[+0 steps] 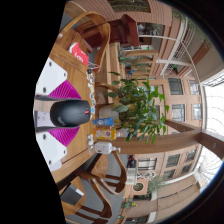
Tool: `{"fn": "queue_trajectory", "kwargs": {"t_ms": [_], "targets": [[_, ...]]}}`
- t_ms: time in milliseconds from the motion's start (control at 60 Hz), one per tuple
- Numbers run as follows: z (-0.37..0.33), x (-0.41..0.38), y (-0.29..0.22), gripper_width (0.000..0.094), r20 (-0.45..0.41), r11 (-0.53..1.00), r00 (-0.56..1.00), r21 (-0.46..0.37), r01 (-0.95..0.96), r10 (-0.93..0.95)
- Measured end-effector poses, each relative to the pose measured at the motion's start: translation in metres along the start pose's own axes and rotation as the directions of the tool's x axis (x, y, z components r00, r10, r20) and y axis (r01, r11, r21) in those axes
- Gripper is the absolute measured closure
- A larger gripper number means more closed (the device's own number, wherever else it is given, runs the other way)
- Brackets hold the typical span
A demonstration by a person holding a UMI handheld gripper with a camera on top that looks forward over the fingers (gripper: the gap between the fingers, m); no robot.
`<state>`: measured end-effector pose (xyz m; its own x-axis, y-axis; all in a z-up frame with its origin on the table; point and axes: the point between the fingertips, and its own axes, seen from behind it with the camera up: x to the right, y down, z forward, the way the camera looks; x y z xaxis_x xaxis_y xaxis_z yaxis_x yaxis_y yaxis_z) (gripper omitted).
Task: Arrange mouse
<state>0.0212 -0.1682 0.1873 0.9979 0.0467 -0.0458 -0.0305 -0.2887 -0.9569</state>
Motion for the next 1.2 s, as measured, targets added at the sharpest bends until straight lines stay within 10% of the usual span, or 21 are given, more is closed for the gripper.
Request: {"fn": "queue_trajectory", "kwargs": {"t_ms": [200,450,550,650,1200], "targets": [[0.03,0.109,0.129,0.0583,-0.185,0.967,0.983,-0.255,-0.025,-0.023],[0.03,0.137,0.192,0.0472,-0.211,0.922,0.977,-0.375,-0.099,0.019],[0.026,0.136,0.187,0.0381,-0.199,0.925,0.98,-0.367,-0.099,0.026],[0.006,0.132,0.167,0.0066,-0.186,0.938,0.982,-0.337,-0.076,0.013],[-0.153,0.089,0.104,0.0083,-0.16,0.975,0.984,-0.217,0.037,-0.073]]}}
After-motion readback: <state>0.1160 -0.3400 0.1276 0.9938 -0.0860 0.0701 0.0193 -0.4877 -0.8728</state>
